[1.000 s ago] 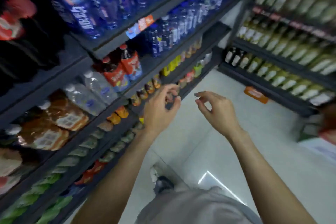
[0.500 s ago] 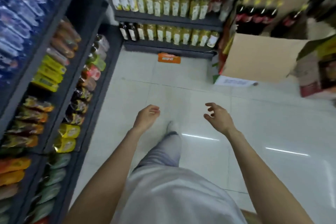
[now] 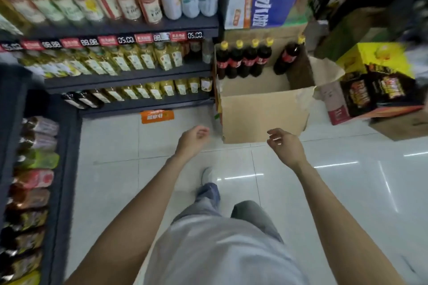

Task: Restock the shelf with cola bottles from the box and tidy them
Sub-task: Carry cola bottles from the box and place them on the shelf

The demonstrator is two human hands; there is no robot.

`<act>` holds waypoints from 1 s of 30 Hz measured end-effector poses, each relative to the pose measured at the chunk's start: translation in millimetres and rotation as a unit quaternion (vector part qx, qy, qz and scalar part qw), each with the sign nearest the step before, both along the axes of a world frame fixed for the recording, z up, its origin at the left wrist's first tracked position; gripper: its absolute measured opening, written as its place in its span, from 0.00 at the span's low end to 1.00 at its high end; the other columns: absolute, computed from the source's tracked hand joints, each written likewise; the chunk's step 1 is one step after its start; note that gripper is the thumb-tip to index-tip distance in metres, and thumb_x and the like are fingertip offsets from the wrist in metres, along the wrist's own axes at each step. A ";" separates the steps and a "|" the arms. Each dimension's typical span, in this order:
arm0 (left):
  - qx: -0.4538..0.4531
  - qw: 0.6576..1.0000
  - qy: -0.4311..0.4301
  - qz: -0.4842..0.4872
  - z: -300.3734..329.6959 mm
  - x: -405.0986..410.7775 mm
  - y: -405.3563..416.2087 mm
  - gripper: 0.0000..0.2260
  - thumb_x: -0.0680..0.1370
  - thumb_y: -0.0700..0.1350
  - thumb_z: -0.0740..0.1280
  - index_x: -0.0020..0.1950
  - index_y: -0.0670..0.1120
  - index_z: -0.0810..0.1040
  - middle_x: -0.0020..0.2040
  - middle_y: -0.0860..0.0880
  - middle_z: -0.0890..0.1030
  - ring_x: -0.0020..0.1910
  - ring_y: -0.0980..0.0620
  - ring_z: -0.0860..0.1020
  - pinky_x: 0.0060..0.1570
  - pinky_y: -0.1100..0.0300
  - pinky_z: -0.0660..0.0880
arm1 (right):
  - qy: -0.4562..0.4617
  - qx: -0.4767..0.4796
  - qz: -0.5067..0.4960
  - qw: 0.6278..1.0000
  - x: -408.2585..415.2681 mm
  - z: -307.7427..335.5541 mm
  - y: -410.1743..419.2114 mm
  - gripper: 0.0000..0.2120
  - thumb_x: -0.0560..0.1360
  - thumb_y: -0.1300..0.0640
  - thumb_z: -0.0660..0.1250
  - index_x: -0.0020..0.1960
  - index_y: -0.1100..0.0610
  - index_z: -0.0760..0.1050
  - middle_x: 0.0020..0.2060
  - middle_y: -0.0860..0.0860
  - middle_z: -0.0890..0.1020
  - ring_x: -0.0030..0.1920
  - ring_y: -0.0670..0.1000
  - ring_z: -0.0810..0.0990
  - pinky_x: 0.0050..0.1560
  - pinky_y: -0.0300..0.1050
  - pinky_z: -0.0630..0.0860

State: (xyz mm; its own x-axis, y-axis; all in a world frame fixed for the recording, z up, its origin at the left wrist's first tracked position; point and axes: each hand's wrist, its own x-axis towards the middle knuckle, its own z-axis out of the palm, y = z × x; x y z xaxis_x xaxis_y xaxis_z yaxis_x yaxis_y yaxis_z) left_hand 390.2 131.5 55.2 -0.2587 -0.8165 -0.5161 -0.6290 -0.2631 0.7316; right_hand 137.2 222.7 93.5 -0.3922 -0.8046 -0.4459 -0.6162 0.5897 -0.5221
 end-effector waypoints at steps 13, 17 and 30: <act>-0.047 0.998 -0.047 -0.004 -36.0 -246.3 -170.0 0.12 0.77 0.41 0.66 0.60 0.48 0.76 0.53 0.52 0.81 0.51 0.57 0.77 0.50 0.67 0.69 | 0.069 -0.023 -0.006 0.997 -226.1 -70.7 -236.7 0.20 0.75 0.58 0.65 0.66 0.61 0.70 0.59 0.61 0.75 0.57 0.63 0.76 0.56 0.53 0.73; -0.026 0.998 -0.039 0.036 -73.0 -310.2 -208.9 0.17 0.77 0.40 0.67 0.65 0.46 0.72 0.58 0.49 0.79 0.56 0.52 0.77 0.58 0.57 0.73 | 0.104 -0.045 0.013 0.993 -281.9 -102.9 -290.8 0.27 0.75 0.56 0.66 0.72 0.59 0.63 0.66 0.60 0.69 0.65 0.62 0.68 0.66 0.55 0.66; -0.169 0.953 -0.203 0.148 -158.9 -416.5 -263.0 0.37 0.70 0.47 0.75 0.73 0.41 0.62 0.70 0.42 0.65 0.69 0.43 0.67 0.66 0.52 0.69 | 0.199 -0.076 0.137 0.967 -342.5 -181.6 -354.9 0.39 0.63 0.43 0.77 0.66 0.58 0.66 0.68 0.60 0.65 0.64 0.64 0.65 0.61 0.57 0.62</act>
State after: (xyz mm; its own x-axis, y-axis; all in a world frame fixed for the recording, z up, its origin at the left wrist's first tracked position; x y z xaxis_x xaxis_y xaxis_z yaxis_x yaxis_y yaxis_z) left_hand -26.3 -131.5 -103.7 0.1732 -0.9601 -0.2198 -0.8134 -0.2652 0.5176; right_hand -205.3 -132.2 -88.1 -0.2715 -0.9471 -0.1712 -0.9086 0.3109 -0.2789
